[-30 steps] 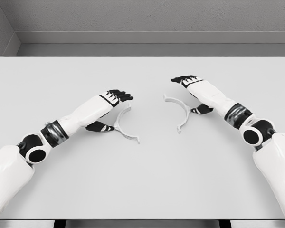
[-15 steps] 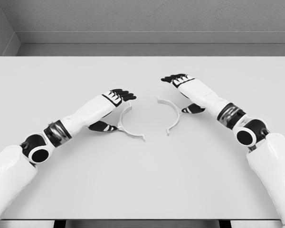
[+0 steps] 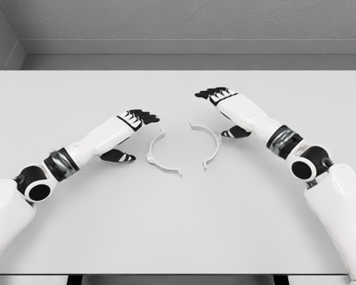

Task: Assemble PVC drainage pipe clamps

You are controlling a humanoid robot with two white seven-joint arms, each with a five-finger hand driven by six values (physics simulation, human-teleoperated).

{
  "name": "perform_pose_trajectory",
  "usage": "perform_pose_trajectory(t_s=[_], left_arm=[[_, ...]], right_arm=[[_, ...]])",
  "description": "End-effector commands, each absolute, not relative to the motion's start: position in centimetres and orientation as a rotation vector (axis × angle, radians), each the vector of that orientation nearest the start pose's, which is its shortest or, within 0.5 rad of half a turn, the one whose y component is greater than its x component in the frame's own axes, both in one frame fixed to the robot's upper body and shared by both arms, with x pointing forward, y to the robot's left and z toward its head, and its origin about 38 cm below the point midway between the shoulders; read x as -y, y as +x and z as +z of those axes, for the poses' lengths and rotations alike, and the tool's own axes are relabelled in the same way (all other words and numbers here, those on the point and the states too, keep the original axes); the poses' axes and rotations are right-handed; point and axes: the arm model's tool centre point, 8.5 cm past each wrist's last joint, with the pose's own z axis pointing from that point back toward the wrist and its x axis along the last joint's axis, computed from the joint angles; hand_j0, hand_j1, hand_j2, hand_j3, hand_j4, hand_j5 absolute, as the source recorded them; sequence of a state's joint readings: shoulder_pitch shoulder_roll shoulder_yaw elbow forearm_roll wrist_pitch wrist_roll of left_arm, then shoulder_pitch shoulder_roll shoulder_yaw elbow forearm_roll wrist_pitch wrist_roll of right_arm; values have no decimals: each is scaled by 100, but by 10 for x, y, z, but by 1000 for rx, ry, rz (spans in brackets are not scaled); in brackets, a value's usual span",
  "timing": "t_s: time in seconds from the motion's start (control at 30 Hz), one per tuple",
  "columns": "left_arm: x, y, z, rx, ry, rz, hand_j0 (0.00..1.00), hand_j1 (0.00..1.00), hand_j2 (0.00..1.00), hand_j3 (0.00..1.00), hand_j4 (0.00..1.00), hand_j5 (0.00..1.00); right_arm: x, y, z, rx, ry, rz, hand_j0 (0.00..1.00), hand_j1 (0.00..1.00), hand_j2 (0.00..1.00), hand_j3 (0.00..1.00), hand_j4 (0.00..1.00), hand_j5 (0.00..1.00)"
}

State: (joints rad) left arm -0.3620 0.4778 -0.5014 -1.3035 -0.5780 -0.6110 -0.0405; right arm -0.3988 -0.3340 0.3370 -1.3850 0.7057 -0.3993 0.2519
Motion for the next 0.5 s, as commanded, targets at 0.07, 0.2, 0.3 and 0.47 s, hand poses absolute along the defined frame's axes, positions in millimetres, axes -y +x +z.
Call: perform_pose_trajectory(t_s=[0.07, 0.2, 0.3, 0.47], left_arm=[[-230, 412, 104, 1831, 320, -1562, 100, 100, 100, 100, 100, 100], [-231, 413, 105, 1830, 323, -1562, 100, 100, 100, 100, 100, 100], [-251, 414, 109, 1795, 362, -1592, 100, 100, 100, 100, 100, 100], [-256, 416, 113, 1793, 379, -1595, 100, 100, 100, 100, 100, 100]], right_arm=[[228, 451, 150, 1696, -538, 1478, 100, 100, 100, 100, 100, 100], [228, 450, 148, 1691, -538, 1477, 100, 100, 100, 100, 100, 100], [228, 450, 144, 1681, -532, 1482, 100, 100, 100, 100, 100, 100], [225, 450, 127, 1641, -497, 1490, 100, 100, 100, 100, 100, 100]])
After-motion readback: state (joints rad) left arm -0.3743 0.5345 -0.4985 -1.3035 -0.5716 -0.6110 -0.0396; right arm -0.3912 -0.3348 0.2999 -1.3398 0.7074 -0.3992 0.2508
